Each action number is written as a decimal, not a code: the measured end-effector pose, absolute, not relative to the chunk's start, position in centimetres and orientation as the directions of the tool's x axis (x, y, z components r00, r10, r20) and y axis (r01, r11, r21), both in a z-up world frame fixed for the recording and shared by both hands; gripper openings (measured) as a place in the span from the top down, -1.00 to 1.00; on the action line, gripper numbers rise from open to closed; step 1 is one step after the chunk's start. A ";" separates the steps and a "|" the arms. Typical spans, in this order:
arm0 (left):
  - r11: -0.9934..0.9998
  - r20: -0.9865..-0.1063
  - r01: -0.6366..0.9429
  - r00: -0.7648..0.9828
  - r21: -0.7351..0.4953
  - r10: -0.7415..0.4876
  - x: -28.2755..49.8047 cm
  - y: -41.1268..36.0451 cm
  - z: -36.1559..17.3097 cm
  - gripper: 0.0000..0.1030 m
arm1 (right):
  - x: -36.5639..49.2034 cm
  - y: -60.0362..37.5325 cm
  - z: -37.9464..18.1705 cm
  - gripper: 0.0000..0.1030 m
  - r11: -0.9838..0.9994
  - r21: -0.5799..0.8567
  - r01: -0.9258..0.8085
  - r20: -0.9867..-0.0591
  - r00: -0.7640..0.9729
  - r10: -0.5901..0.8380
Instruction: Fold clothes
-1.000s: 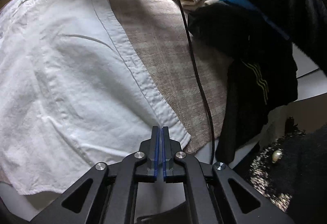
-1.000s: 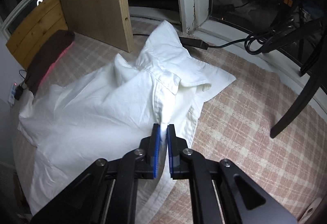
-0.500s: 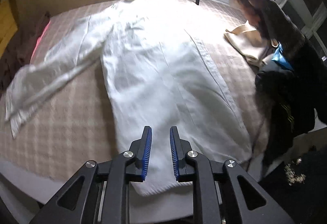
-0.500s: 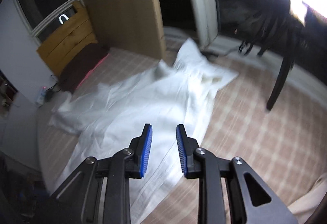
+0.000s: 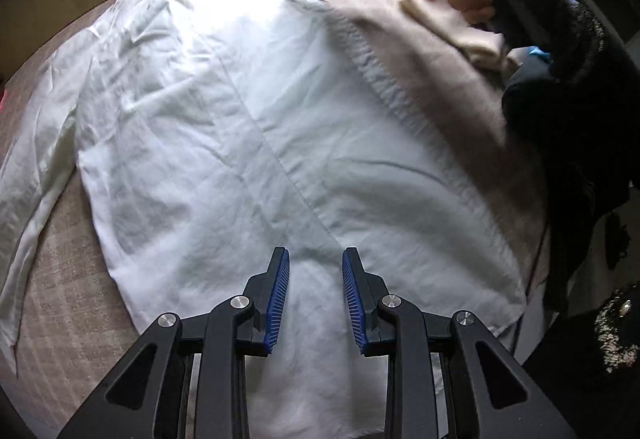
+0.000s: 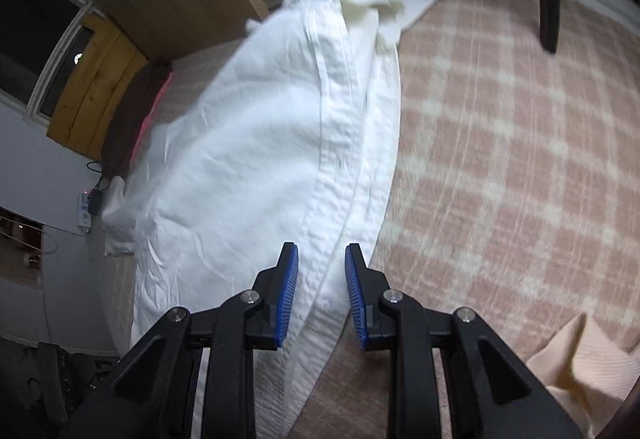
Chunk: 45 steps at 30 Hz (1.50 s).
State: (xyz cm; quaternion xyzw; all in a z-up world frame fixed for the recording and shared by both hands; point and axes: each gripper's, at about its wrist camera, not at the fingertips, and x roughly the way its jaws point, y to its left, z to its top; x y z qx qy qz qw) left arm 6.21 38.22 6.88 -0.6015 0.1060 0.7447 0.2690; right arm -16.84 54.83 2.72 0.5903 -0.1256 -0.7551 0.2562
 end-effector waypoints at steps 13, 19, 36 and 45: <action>-0.883 -0.900 -0.454 -0.327 -0.116 0.286 -4.4 47.8 9.7 0.08 | -18.6 54.1 2.9 0.53 -0.760 0.609 0.229 -0.760 -0.105 -0.641; -0.903 -0.916 -0.402 -0.285 -0.153 0.282 -7.4 47.1 6.2 0.75 | -19.2 55.2 2.3 0.53 -0.715 0.664 0.218 -0.714 -0.098 -0.693; -0.886 -0.883 -0.360 -0.253 -0.293 0.395 -7.6 43.2 6.5 0.91 | -21.0 55.3 0.0 0.52 -0.641 0.732 0.233 -0.650 -0.045 -0.759; -0.894 -0.864 -0.347 -0.311 -0.285 0.396 -5.8 40.4 9.7 0.24 | -20.9 55.0 0.5 0.92 -0.620 0.737 0.269 -0.617 -0.106 -0.780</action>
